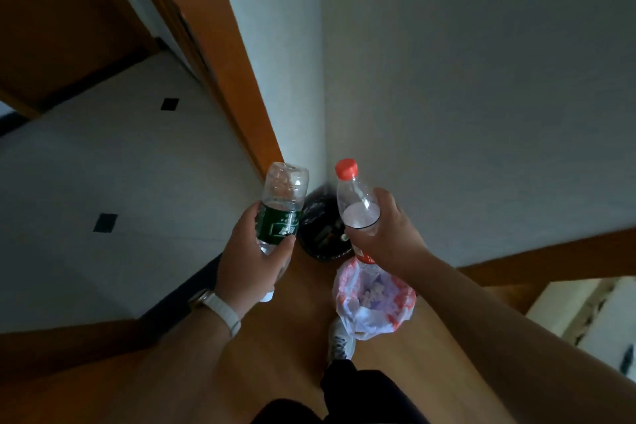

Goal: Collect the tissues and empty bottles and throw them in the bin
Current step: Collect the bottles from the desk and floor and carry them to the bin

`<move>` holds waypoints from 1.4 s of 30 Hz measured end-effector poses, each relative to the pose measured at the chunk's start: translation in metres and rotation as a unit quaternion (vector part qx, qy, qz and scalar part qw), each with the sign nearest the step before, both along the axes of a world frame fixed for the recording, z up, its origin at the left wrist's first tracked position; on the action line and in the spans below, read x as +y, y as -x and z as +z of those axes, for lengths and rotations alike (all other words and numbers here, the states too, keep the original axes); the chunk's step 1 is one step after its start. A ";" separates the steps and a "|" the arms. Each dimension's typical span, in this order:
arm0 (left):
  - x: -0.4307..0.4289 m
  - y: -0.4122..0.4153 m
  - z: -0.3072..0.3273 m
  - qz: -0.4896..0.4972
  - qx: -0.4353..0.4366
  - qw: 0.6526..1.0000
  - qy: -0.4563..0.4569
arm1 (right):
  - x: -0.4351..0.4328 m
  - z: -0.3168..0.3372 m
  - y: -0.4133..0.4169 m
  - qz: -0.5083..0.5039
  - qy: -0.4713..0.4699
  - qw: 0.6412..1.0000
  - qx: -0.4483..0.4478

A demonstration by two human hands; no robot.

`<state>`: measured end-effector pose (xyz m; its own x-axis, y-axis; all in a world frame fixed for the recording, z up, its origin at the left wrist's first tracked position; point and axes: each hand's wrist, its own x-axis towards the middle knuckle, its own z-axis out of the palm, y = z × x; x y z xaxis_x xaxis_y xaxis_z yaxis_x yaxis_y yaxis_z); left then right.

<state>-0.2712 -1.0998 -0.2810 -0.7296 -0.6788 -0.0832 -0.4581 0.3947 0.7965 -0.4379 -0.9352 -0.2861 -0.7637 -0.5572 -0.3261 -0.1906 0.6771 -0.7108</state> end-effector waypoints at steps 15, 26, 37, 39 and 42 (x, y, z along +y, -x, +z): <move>-0.073 0.119 -0.189 -0.078 -0.069 0.991 -0.081 | -0.044 -0.177 0.055 -0.130 -0.068 0.988 -0.054; -0.104 0.158 -0.407 -0.120 -0.078 0.981 -0.135 | -0.089 -0.377 0.056 -0.208 -0.057 0.975 -0.047; -0.114 0.184 -0.576 -0.141 -0.097 0.976 -0.131 | -0.115 -0.546 0.064 -0.212 -0.043 0.973 -0.080; -0.114 0.179 -0.589 -0.156 -0.128 0.970 -0.134 | -0.112 -0.561 0.061 -0.205 -0.059 0.972 -0.095; -0.114 0.169 -0.589 -0.159 -0.174 0.965 -0.119 | -0.105 -0.563 0.055 -0.189 -0.092 0.973 -0.092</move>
